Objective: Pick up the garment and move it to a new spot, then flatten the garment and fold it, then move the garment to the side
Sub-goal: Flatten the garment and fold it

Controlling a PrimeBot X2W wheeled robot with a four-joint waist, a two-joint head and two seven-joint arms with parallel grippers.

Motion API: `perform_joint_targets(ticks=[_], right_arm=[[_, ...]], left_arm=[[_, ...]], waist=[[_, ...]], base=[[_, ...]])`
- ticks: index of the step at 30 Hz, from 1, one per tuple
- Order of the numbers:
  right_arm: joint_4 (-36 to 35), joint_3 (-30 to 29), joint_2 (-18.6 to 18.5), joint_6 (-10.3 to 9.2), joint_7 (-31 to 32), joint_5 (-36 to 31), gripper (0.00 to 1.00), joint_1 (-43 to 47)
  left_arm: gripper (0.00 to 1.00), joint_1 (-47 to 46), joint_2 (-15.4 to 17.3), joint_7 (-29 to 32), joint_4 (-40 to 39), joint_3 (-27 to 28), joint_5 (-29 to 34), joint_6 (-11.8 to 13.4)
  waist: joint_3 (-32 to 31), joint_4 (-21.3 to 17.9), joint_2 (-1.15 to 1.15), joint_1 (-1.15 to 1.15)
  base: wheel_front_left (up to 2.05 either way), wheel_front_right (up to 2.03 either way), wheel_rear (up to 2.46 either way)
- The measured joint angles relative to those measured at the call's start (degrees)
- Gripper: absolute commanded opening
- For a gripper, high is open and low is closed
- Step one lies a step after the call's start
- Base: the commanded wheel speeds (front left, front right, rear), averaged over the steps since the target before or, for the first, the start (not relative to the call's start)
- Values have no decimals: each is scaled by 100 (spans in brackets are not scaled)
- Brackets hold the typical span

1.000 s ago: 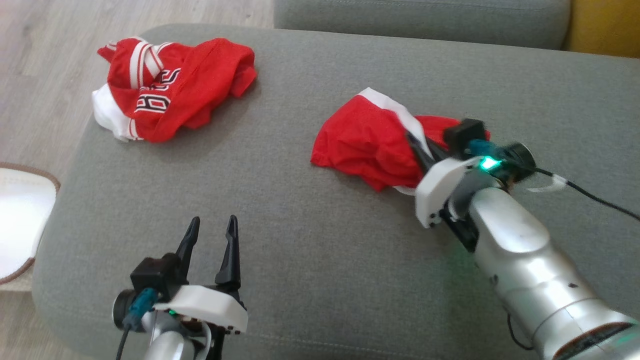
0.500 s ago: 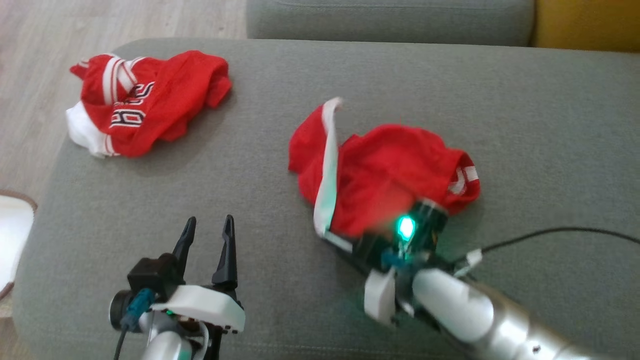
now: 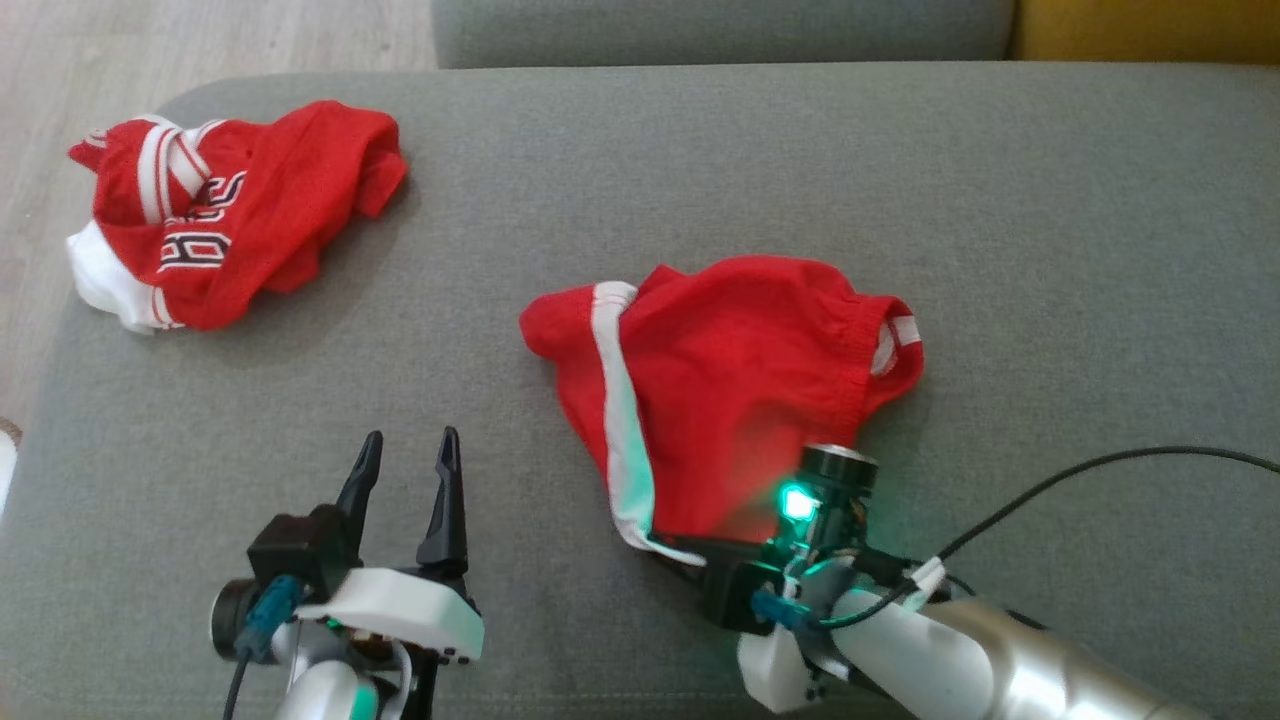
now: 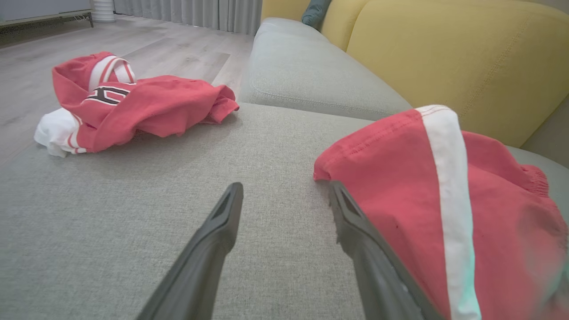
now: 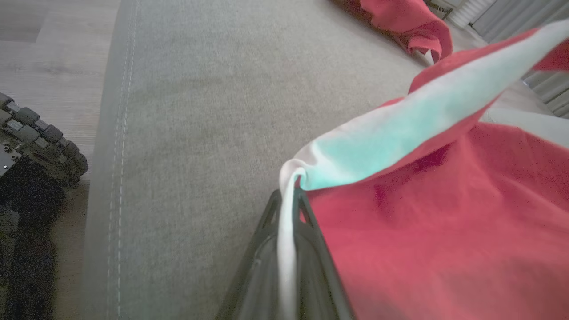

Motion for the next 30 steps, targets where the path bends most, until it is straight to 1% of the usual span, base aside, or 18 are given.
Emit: perform_joint_targets(ticks=[1,2,6,11,17,21,24,28,30], right_arm=[[16,-91,58,0,-37,-114,90,9],[37,-227,135,0,-75,-172,100,23],[90,-780,394,0,-192,-276,100,74],[-114,-1655,419,0,-299,-274,100,450],[-740,-2744,479,0,-341,87,100,1004],[-889,-3299,643,0,-257,256,100,1040],[-847,-3473,710,0,-148,388,100,1024],[-485,-3640,757,0,19,591,100,814],[-347,-3641,753,0,41,857,100,647]], left_arm=[[100,-3,0,0,0,-1,14,-1],[100,-8,-1,0,0,-3,15,-5],[100,-51,-4,0,2,-5,15,-35],[100,-70,-5,0,11,-1,15,-36],[100,-68,-8,0,10,5,15,-36],[100,-68,-9,-1,2,0,14,-36],[100,-68,-9,-1,-3,-3,14,-35],[100,-70,-11,-1,-10,-29,13,-35],[100,-71,-13,0,-18,-53,-2,-34]], waist=[[13,-17,0,0],[25,-29,0,0],[24,-49,0,0],[-54,-54,0,0],[-143,-45,0,0],[-161,60,0,0],[-156,140,0,0],[-135,359,0,0],[-129,505,0,0]], base=[[0,0,0],[0,0,0],[0,0,0],[0,0,0],[0,0,0],[0,0,0],[0,0,0],[0,0,0],[0,0,0]])
